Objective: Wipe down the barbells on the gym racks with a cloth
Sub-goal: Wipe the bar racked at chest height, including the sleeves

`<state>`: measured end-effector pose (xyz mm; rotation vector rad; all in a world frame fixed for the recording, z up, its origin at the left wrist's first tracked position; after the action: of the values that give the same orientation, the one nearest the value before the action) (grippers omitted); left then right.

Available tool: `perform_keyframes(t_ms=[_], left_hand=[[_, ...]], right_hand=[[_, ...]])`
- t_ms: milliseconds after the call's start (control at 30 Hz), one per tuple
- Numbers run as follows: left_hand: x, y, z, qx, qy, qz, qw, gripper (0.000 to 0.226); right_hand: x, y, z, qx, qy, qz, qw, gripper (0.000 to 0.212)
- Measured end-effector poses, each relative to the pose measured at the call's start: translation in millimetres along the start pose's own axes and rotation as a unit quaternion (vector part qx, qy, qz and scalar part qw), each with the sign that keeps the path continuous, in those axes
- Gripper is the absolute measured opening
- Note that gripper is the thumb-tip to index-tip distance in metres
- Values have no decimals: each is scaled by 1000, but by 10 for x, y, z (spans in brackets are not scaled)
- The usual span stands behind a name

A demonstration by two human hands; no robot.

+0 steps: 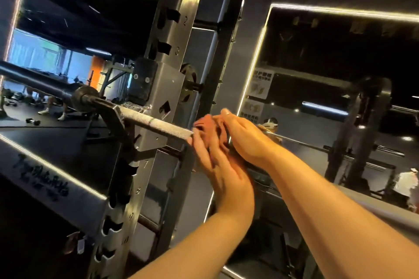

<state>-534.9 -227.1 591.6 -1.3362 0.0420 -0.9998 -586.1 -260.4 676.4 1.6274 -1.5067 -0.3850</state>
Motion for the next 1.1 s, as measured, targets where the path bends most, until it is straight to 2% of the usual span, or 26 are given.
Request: perform_keyframes(t_ms=[67, 100, 133, 167, 200, 267, 367, 433, 500, 567, 700, 767, 833, 867, 900, 1000, 1067, 1100], left_hand=[[-127, -6, 3, 142, -12, -81, 987, 53], [-101, 40, -10, 192, -77, -127, 970, 51], [-87, 48, 86, 268, -139, -175, 937, 54], [-61, 74, 131, 368, -187, -220, 884, 57], [38, 141, 156, 414, -227, -229, 851, 55], [371, 319, 169, 447, -208, -196, 848, 42], [748, 347, 263, 459, -133, -141, 867, 20], [756, 275, 283, 473, -107, -145, 862, 14], [625, 183, 311, 474, -124, -165, 856, 19], [387, 87, 270, 488, -142, -202, 838, 29], [-74, -241, 164, 529, -154, -338, 763, 56], [-131, -335, 190, 517, -185, -381, 743, 52], [-42, -329, 264, 540, -239, -398, 702, 34], [57, -296, 275, 563, -255, -393, 681, 37], [184, -244, 288, 588, -251, -378, 669, 40], [451, -187, 305, 631, -165, -331, 682, 38], [384, -314, 259, 642, -117, -363, 665, 38], [300, -401, 229, 629, -86, -387, 669, 38]], right_hand=[[-8, 35, 1, 25, -6, 21, 999, 64], [-20, 47, -6, 23, -7, 32, 999, 70], [-38, 56, -14, 18, -9, 41, 999, 77], [-56, 60, -20, 10, -12, 48, 999, 81], [-78, 66, -34, 4, -12, 54, 998, 82], [-127, 100, -64, 0, 5, 75, 997, 72], [-260, 185, -96, -21, 32, 127, 991, 56], [-367, 192, -100, -41, 44, 134, 989, 48], [-467, 185, -81, -58, 46, 129, 989, 43], [-565, 223, -37, -60, 46, 135, 988, 38], [-720, 322, 52, -45, 29, 137, 989, 39], [-783, 372, 93, -55, 27, 143, 988, 44], [-842, 429, 140, -67, 30, 154, 985, 44], [-874, 458, 165, -80, 27, 160, 984, 44], [-903, 487, 195, -96, 20, 165, 981, 45], [-991, 539, 248, -134, 6, 176, 975, 45], [-1053, 525, 227, -126, 16, 191, 973, 46], [-1082, 495, 192, -115, 30, 196, 973, 46]])
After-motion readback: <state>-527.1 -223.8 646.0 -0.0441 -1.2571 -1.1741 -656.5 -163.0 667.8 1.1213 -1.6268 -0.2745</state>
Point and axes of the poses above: each hand's wrist, its own x-axis towards the middle knuckle, its own y-axis out of the back of the hand, z = x × y, the point moved 7 cm from there along x, towards the middle knuckle, and after that the axes turned 6 degrees about -y, right-handed, at the moved point
